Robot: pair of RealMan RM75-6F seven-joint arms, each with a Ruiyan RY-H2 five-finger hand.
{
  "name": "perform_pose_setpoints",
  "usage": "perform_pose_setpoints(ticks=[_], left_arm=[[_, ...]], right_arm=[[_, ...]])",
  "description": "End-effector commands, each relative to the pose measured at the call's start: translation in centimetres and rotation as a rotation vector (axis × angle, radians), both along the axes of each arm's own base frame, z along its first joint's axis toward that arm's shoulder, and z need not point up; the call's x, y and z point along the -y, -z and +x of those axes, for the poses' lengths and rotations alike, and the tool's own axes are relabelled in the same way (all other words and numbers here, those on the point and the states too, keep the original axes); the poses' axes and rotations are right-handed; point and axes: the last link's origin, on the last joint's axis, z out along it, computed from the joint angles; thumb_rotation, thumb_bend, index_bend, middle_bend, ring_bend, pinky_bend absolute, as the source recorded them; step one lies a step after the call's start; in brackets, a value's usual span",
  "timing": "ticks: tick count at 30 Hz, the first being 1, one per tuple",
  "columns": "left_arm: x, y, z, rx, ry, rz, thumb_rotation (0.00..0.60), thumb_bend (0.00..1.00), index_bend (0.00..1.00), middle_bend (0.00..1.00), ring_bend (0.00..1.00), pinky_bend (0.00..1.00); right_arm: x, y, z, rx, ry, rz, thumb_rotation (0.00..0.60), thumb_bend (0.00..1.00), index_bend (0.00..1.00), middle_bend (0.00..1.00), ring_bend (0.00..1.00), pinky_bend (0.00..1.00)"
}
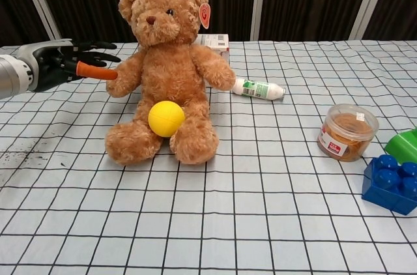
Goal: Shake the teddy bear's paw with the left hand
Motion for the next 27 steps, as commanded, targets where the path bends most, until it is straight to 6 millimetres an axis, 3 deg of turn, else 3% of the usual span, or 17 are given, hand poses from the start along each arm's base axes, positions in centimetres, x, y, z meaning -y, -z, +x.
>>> perform_pose_setpoints(ticks=[1, 6, 14, 27], left_arm=[[-0.3, 0.5, -0.4, 0.002, -0.027, 0.005, 0.6, 0.13, 0.14, 0.16, 0.0, 0.06], [-1.0, 0.9, 0.0, -0.007, -0.031, -0.009, 0.6, 0.23, 0.22, 0.22, 0.0, 0.08], [-1.4, 1.1, 0.6, -0.038, -0.018, 0.02, 0.6, 0.31, 0.27, 0.26, 0.0, 0.08], [-1.6, 2.6, -0.5, -0.061, -0.068, -0.009, 0.6, 0.32, 0.29, 0.27, 0.0, 0.08]], right_arm=[[-0.1, 0.0, 0.0, 0.001, 0.0, 0.004, 0.6, 0.37, 0.01, 0.14, 0.13, 0.06], [0.1, 0.1, -0.1, 0.003, 0.005, 0.007, 0.6, 0.37, 0.01, 0.14, 0.13, 0.06], [0.2, 0.0, -0.4, 0.008, 0.017, 0.007, 0.6, 0.37, 0.01, 0.14, 0.13, 0.06], [0.1, 0.0, -0.3, 0.014, 0.012, 0.01, 0.6, 0.37, 0.01, 0.14, 0.13, 0.06]])
